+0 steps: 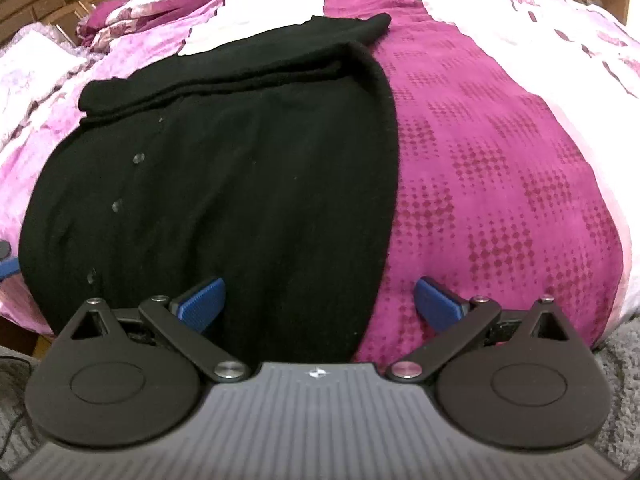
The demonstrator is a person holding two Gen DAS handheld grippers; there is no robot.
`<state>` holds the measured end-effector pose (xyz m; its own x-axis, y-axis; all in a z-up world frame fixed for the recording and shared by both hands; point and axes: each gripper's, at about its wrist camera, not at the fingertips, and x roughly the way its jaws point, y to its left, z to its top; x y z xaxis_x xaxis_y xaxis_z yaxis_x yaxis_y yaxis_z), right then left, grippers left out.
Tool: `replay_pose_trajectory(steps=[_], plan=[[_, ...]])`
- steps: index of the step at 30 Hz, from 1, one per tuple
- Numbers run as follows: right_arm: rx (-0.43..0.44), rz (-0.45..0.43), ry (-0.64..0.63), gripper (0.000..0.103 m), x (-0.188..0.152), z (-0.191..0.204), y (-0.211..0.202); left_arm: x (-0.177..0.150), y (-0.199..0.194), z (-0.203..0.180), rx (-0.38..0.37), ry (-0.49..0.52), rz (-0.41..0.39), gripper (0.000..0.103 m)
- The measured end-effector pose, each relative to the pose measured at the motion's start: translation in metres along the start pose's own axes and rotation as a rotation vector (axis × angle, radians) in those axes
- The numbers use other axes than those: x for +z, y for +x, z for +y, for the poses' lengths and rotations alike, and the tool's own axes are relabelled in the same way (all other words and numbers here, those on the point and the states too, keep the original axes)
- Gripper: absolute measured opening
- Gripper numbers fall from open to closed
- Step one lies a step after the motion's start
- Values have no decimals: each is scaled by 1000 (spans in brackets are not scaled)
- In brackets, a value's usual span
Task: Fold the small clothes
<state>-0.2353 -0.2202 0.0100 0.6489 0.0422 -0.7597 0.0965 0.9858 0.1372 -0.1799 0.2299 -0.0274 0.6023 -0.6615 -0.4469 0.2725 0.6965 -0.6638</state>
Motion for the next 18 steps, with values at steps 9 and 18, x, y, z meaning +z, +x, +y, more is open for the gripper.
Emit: replay_pose_trajectory(steps=[9, 18], plan=[[117, -7, 219, 103, 4, -37, -15, -8, 6, -10, 30, 63, 81, 7], [219, 138, 265, 97, -28, -44, -7, -4, 7, -28, 0, 61, 16, 8]])
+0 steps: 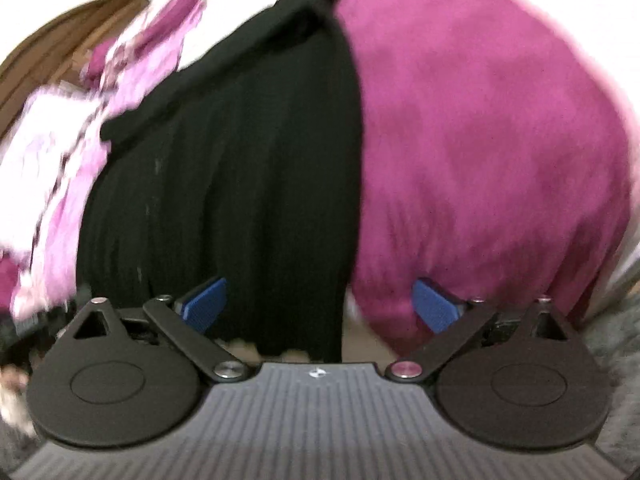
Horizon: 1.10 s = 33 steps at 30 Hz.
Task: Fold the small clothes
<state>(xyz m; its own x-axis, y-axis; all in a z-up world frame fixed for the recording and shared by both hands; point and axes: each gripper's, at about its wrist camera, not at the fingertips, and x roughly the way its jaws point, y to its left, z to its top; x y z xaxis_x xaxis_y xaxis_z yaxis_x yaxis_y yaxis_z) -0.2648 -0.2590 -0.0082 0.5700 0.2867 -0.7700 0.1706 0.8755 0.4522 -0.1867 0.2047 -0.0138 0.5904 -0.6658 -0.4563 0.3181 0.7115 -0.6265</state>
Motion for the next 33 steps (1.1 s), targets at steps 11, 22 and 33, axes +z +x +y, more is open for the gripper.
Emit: replay_pose_trajectory(steps=[11, 22, 33], plan=[[282, -56, 35, 7, -6, 4, -11, 16, -13, -15, -167, -103, -115, 5], [442, -193, 136, 6, 16, -2, -39, 26, -56, -12, -100, -181, -389, 2], [458, -220, 101, 6, 22, -3, -44, 1, -39, 1, 13, -82, -158, 91]])
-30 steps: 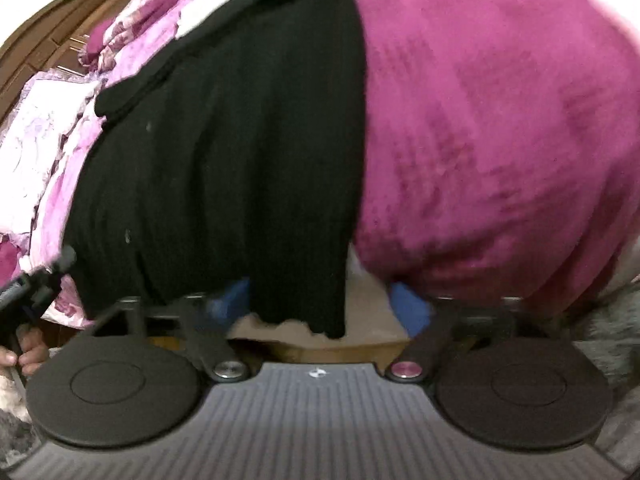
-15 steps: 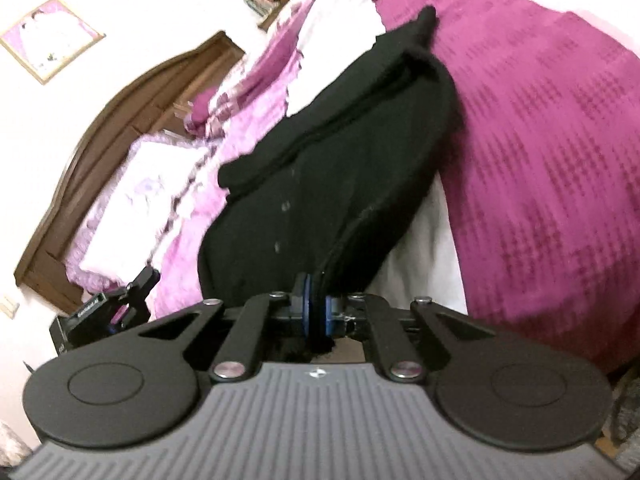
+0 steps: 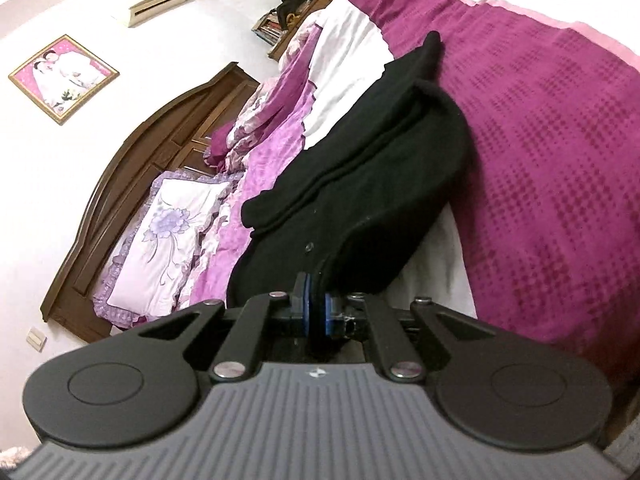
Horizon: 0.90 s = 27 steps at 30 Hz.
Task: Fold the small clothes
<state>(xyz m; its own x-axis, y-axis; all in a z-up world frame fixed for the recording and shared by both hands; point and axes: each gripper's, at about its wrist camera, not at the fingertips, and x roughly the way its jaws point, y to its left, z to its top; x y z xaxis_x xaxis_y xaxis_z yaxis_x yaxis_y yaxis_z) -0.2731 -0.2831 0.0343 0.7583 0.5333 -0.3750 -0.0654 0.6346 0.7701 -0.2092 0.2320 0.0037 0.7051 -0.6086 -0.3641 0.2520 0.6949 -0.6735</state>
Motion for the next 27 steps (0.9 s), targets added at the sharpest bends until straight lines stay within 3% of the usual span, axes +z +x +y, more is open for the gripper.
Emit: replay_pose_trajectory(steps=[2, 4, 7, 9, 12, 13, 14, 16, 18, 20, 21, 23, 25, 27], plan=[[24, -1, 9, 6, 2, 0, 0, -11, 8, 11, -22, -33, 58, 88], [33, 2, 13, 6, 2, -2, 4, -22, 21, 18, -58, -77, 176, 79], [28, 17, 25, 6, 0, -6, 11, -36, 46, 7, -49, 31, 330, 78], [17, 21, 23, 7, -1, -7, 15, -40, 67, 7, -17, 60, 385, 71], [13, 12, 17, 7, -2, -6, 14, -43, 80, 10, -52, 11, 344, 43], [11, 4, 17, 7, -2, -7, 12, -43, 82, 11, -48, -4, 337, 25], [6, 0, 17, 7, -3, -7, 11, -44, 84, 12, -42, -17, 340, 16], [-13, -9, 19, 7, -3, -8, 8, -45, 80, 6, -39, 3, 340, 14], [-21, -18, 33, 7, -2, -12, 6, -43, 72, -4, -19, 18, 321, 14], [-23, -24, 44, 7, -1, -14, 6, -41, 61, -15, 62, 53, 275, 18], [-24, -24, 45, 7, -2, -14, 7, -41, 51, -21, 110, 76, 243, 24], [-26, -18, 36, 7, -2, -13, 9, -40, 39, -33, 134, 94, 201, 57], [-38, -10, 17, 7, -4, -10, 12, -38, 29, -47, 126, 123, 161, 64], [-51, -6, 8, 7, -5, -8, 14, -40, 21, -57, 150, 169, 115, 65]])
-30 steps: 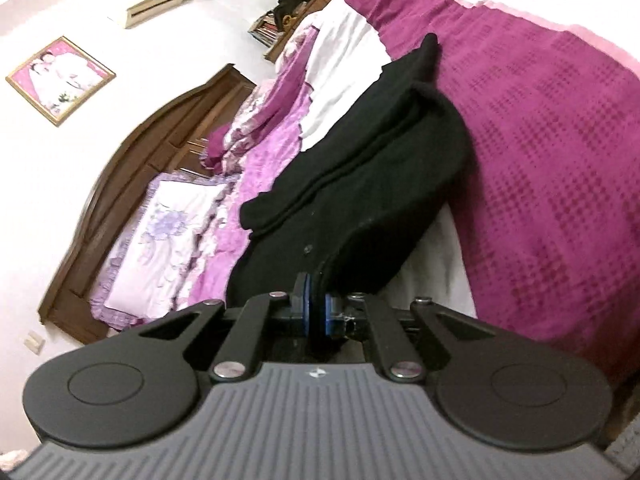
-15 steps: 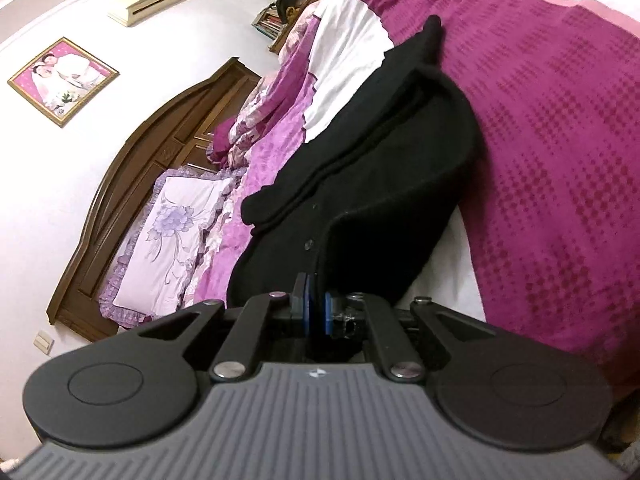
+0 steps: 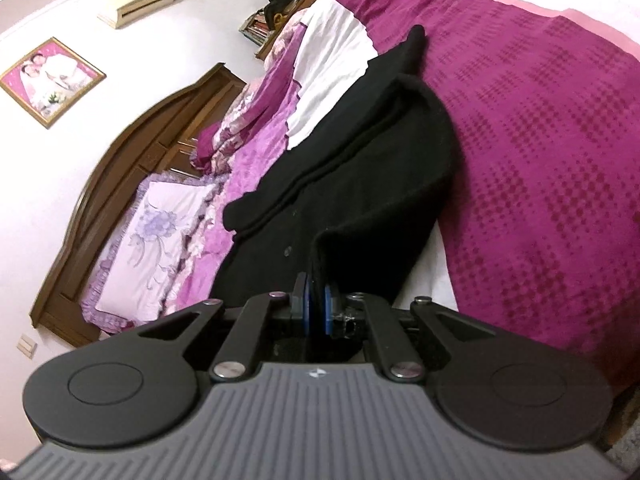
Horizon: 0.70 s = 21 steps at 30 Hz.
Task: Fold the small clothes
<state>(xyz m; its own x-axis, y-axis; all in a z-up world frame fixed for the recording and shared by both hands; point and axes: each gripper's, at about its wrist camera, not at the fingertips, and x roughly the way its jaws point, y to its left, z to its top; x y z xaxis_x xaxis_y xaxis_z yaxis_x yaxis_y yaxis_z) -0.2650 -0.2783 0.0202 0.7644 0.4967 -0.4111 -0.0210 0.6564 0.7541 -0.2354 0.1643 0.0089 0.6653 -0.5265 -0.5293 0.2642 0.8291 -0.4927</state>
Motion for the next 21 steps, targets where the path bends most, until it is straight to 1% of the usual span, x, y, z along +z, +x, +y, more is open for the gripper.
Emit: replay_pose_trajectory(steps=[2, 3, 6, 7, 8, 9, 10, 11, 13, 15, 19, 21], plan=[[-1, 1, 11, 7, -1, -2, 0, 2, 17, -12, 56, 35, 33, 65], [-2, 3, 16, 7, -1, -3, 1, 0, 30, -15, 103, 53, 65, 64], [-6, 13, 19, 7, -2, -4, 4, -8, 52, -12, 218, 59, 154, 63], [-5, 12, 15, 7, -2, -4, 3, -9, 56, -9, 250, 51, 171, 56], [-2, 9, 10, 7, -3, -3, 2, -9, 57, -6, 258, 43, 176, 44], [1, 5, 8, 7, -3, -3, 0, -9, 55, -4, 247, 34, 169, 35], [5, 2, 9, 7, -3, -4, -2, -9, 52, -4, 234, 31, 156, 14], [8, 0, 13, 7, -3, -4, -3, -9, 50, -3, 227, 29, 148, 12], [11, -2, 19, 7, -2, -6, -3, -9, 40, -5, 217, 11, 127, 11], [16, -1, 17, 7, -2, -6, -3, -8, 27, -1, 208, -14, 85, 11], [32, -20, -7, 7, -3, -4, -7, 1, -5, 10, 129, -117, -37, 9], [53, -31, 2, 7, -2, -5, -10, 7, -13, 17, 87, -188, -71, 9]])
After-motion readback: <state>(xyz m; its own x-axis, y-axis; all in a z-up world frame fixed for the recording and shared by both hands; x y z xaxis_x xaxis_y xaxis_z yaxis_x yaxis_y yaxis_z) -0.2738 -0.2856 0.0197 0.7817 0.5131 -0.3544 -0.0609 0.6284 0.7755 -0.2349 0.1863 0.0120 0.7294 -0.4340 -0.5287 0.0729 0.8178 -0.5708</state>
